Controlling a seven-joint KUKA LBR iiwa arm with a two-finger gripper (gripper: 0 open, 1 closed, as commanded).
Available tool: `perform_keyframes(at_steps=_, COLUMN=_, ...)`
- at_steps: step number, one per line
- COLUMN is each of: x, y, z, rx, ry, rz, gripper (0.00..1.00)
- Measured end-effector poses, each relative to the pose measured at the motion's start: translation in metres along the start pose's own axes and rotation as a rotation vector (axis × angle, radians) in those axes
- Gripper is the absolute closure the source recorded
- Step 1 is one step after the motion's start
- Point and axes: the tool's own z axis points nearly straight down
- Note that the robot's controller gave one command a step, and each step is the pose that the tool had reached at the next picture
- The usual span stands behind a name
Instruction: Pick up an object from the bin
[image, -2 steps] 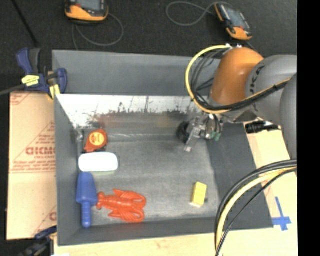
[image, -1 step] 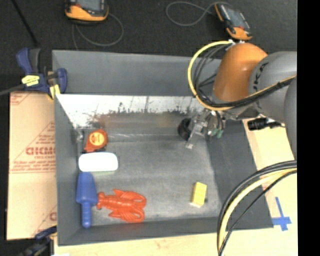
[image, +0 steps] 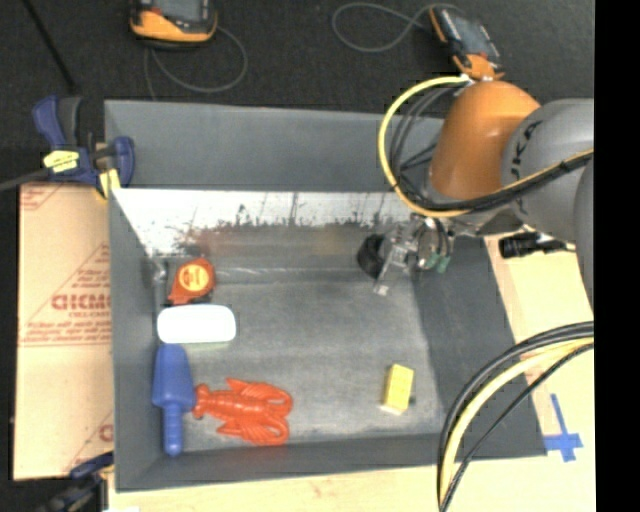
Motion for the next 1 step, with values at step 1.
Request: perform_keyframes(at_steps=1, x=-0.0006, y=0.0000, z=-0.0109, rx=0.000, ry=-0.001, rz=-0.001, gripper=1.00)
